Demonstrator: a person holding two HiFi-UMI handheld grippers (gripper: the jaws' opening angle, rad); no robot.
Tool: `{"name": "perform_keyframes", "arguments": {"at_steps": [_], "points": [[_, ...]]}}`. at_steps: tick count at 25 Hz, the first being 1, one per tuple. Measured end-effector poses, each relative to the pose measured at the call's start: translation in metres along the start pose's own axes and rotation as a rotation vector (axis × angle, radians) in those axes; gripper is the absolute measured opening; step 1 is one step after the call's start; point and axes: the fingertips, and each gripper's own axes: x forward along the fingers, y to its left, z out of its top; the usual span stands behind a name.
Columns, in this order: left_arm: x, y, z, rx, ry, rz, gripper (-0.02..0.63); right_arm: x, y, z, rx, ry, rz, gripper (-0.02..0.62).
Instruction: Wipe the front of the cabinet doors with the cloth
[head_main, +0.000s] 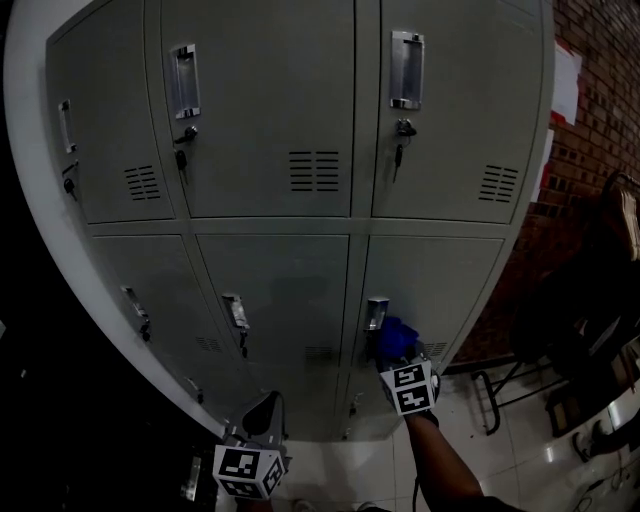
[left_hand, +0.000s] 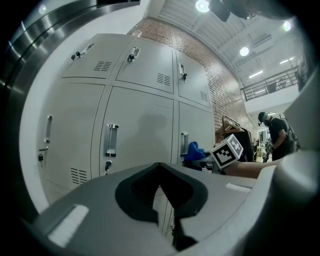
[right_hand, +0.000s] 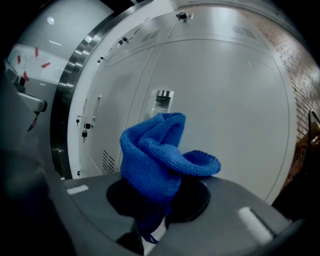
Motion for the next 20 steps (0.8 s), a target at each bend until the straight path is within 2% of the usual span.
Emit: {"name": "perform_keyframes", "arguments": {"at_steps": [4,8,11,15,20], "points": [[-0.005,0.001,0.001,-0.004,-0.008,0.004,0.011,0.004,0.013,0.007,-0.045,0.005,0.007,0.08],[-0.004,0.0,0.0,-0.001,-0.008,0.001,0.011,-0.001,0.011,0.006,-0.044,-0.006,0.028,0.081],[-0.002,-0.004,0.002,0.0,-0.009,-0.006,0.011,-0.009,0.003,0.0,-0.053,-0.002,0.012,0.083],[0.004,-0.01,0.001,0.0,-0.004,-0.02,0.011,-0.028,-0.022,-0.016,-0.046,0.012,-0.042,0.083],[0.008,-0.013,0.002,0.002,0.001,-0.03,0.011,-0.042,-0.076,-0.057,-0.061,0.085,-0.161,0.084]]}}
